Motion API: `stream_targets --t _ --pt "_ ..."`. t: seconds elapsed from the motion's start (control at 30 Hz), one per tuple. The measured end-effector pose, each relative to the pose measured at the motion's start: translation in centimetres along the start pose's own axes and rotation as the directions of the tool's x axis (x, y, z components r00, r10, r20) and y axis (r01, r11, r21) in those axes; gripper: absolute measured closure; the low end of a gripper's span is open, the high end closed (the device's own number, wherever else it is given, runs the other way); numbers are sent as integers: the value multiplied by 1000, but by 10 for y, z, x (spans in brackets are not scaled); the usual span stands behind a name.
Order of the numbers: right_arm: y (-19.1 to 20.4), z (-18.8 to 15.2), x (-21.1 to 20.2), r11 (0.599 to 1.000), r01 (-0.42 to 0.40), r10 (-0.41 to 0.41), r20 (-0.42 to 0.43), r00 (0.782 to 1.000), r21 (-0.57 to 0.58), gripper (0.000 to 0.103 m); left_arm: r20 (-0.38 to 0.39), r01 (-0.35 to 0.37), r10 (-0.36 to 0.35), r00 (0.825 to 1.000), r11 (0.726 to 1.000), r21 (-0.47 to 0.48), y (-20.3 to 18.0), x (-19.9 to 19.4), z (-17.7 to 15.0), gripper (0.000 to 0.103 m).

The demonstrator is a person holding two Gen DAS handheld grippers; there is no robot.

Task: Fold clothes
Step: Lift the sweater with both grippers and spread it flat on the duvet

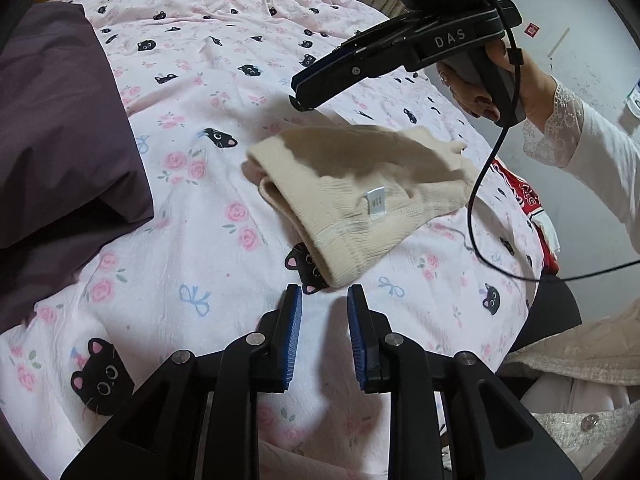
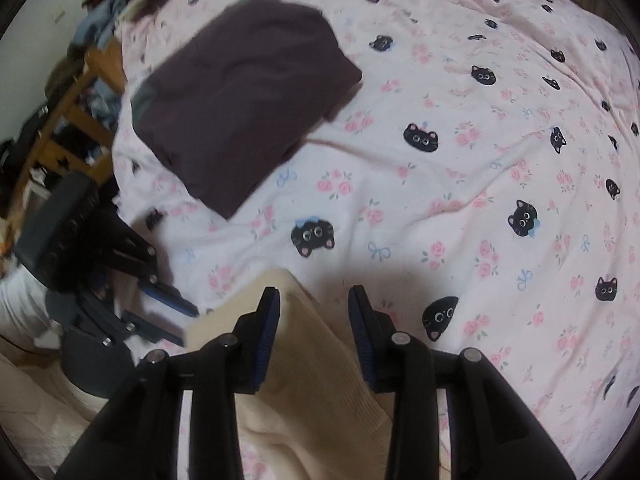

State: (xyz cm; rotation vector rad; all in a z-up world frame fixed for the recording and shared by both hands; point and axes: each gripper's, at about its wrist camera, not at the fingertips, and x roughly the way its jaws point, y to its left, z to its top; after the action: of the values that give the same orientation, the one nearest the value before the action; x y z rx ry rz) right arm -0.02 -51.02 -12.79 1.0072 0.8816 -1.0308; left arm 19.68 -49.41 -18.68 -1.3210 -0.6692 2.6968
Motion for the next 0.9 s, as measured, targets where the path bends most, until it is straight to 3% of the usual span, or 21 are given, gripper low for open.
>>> stream_targets --t 0.23,0.4,0.57,0.67,0.9 --pt "21 4 4 998 17 -17 -16 1000 -55 66 104 -24 27 994 999 -31 -3 -22 13 83" --pt "14 -9 -10 1000 22 -22 6 1000 -16 66 163 -59 67 984 997 -51 -10 -16 41 81" --pt "-9 -40 -32 998 8 -10 19 1000 60 66 84 -91 91 992 996 -14 -21 17 53 80" --pt "-20 -62 -36 994 -46 47 -4 999 97 66 27 -126 125 992 992 12 -26 34 51 80" --pt "-29 -92 -24 977 -159 167 -45 985 143 65 4 -158 158 987 987 18 -29 36 38 80"
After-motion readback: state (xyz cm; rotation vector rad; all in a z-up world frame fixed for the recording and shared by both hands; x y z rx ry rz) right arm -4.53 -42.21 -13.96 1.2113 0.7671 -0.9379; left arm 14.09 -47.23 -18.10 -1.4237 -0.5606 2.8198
